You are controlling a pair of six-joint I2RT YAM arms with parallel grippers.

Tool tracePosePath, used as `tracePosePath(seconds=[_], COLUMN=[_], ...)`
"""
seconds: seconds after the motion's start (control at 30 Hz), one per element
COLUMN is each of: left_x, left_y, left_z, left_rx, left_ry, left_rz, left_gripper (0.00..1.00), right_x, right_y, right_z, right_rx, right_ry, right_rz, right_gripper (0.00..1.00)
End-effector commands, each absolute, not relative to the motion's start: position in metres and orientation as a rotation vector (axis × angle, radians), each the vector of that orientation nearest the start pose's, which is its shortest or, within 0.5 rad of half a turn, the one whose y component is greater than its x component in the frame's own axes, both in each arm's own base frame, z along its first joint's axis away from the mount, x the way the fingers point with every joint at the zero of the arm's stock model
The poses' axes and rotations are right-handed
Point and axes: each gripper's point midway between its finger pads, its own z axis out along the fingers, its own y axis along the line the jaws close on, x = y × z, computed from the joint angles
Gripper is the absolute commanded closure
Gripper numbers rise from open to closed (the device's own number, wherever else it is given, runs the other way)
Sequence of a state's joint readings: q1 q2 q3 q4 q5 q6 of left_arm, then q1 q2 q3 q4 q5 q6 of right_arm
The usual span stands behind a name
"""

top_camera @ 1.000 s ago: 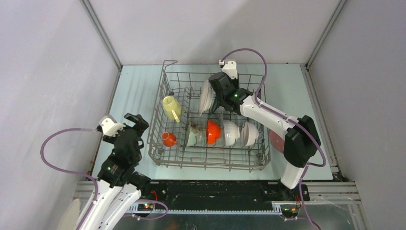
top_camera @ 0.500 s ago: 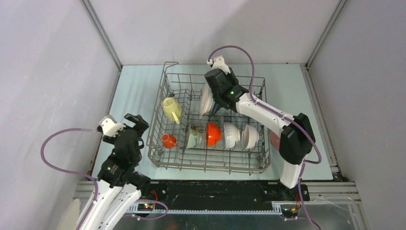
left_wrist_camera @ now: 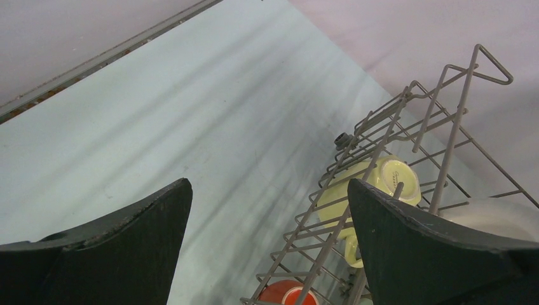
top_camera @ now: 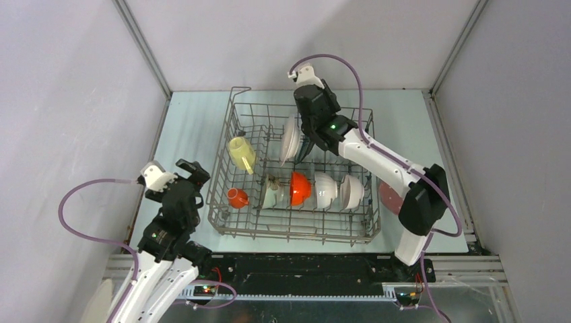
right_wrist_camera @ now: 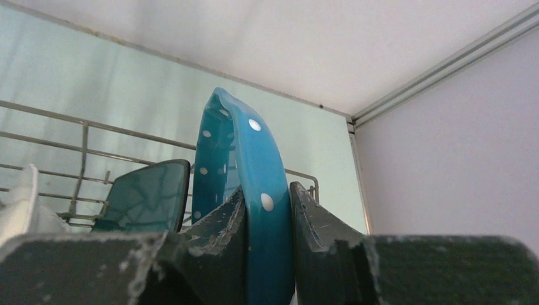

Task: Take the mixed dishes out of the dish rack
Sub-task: Pick up the plate from the dish rack, then place the plate at the center of the board.

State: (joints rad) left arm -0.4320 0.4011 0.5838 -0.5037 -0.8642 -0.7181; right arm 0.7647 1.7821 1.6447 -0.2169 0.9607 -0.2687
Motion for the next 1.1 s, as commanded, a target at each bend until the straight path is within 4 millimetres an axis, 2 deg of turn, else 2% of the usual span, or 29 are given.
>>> tracePosePath(seconds=[0.0, 0.23, 0.3, 0.33, 0.37, 0.4, 0.53, 0.73, 0.8, 0.87, 0.9, 1.07], left_x=[0.226, 0.226, 0.226, 0.226, 0.226, 0.226, 0.227, 0.226, 0.226, 0.226, 0.226, 0.226], left_y=[0.027, 0.027, 0.027, 0.027, 0.027, 0.027, 0.026, 0.027, 0.027, 0.027, 0.026, 0.026], left_z=[0.229, 0.229, 0.229, 0.229, 0.229, 0.229, 0.229, 0.229, 0.23, 0.229, 0.229, 0.23], left_rx=[-0.827, -0.826, -0.826, -0.827, -0.827, -0.826, -0.824, -0.824, -0.824, -0.824, -0.824, -0.822], left_ry=[1.559, 1.56, 1.559, 1.558, 1.559, 1.559, 1.562, 1.56, 1.558, 1.558, 1.558, 1.559], left_rz=[0.002, 0.003, 0.0, 0.001, 0.001, 0.0, -0.001, -0.002, -0.005, -0.006, -0.007, -0.006], left_gripper=[0.0, 0.0, 0.0, 0.0, 0.0, 0.0, 0.0, 0.0, 0.0, 0.0, 0.0, 0.0], right_x=[0.423, 0.408, 0.399, 0.397, 0.392, 0.389, 0.373, 0.347, 0.335, 0.327, 0.323, 0.28], right_y=[0.205, 0.199, 0.185, 0.187, 0.176, 0.179, 0.151, 0.092, 0.065, 0.029, 0.021, -0.056], right_z=[0.408, 0.423, 0.429, 0.43, 0.432, 0.434, 0.439, 0.435, 0.425, 0.415, 0.41, 0.385], right_rx=[-0.118, -0.059, -0.019, -0.029, 0.013, -0.003, 0.098, 0.25, 0.324, 0.428, 0.451, 0.709], right_ry=[1.595, 1.579, 1.567, 1.563, 1.556, 1.552, 1.529, 1.502, 1.501, 1.487, 1.492, 1.42], right_rz=[-0.372, -0.171, -0.089, -0.04, 0.009, 0.071, 0.261, 0.356, 0.35, 0.305, 0.298, 0.142], right_gripper=[1.0, 1.0, 1.0, 1.0, 1.0, 1.0, 1.0, 1.0, 1.0, 1.0, 1.0, 1.0])
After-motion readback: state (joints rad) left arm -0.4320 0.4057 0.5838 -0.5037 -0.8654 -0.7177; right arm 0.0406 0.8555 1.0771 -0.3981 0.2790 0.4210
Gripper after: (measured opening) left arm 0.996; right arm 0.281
